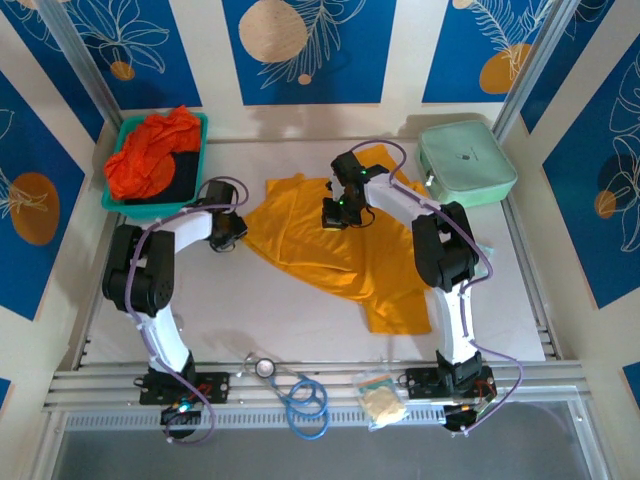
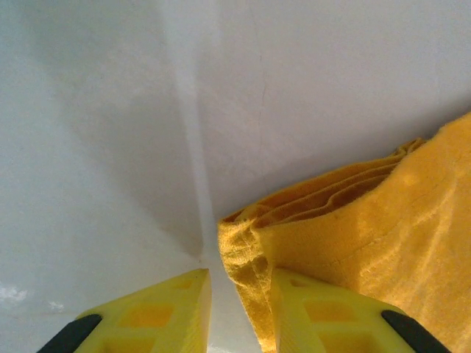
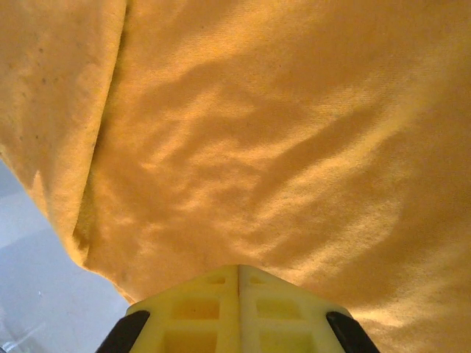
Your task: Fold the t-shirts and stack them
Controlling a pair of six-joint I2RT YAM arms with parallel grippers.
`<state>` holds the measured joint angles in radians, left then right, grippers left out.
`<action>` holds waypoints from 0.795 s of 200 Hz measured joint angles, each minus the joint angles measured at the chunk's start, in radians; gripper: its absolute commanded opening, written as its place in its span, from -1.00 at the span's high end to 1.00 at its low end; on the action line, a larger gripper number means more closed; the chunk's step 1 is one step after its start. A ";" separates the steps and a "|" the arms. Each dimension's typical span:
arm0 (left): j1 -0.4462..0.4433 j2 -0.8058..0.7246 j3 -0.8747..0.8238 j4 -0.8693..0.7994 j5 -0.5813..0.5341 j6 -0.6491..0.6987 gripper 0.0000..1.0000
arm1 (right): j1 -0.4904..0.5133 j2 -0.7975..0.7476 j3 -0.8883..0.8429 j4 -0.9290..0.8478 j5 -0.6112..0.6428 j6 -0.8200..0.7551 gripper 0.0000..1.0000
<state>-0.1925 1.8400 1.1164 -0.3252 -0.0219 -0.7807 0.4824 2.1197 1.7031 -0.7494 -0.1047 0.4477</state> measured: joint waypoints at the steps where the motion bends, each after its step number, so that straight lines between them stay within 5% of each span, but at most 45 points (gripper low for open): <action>1: 0.000 0.001 0.002 0.000 0.000 0.000 0.43 | 0.000 0.000 0.000 0.000 0.000 0.001 0.92; 79: 0.002 0.055 0.065 -0.052 -0.008 0.004 0.54 | 0.000 -0.001 -0.004 0.005 -0.003 0.006 0.93; 94: 0.002 0.058 0.071 -0.059 -0.008 0.005 0.54 | 0.000 -0.001 -0.003 0.005 -0.015 0.009 0.76; 118: 0.003 0.061 0.076 -0.066 -0.009 0.013 0.53 | 0.002 0.015 0.055 -0.010 -0.054 0.013 0.21; 159: 0.002 0.061 0.076 -0.063 -0.004 0.027 0.29 | 0.045 0.194 0.374 -0.034 -0.105 0.031 0.01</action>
<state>-0.1902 1.9011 1.1923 -0.3878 -0.0257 -0.7540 0.5278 2.3135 2.0769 -0.7837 -0.2092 0.4789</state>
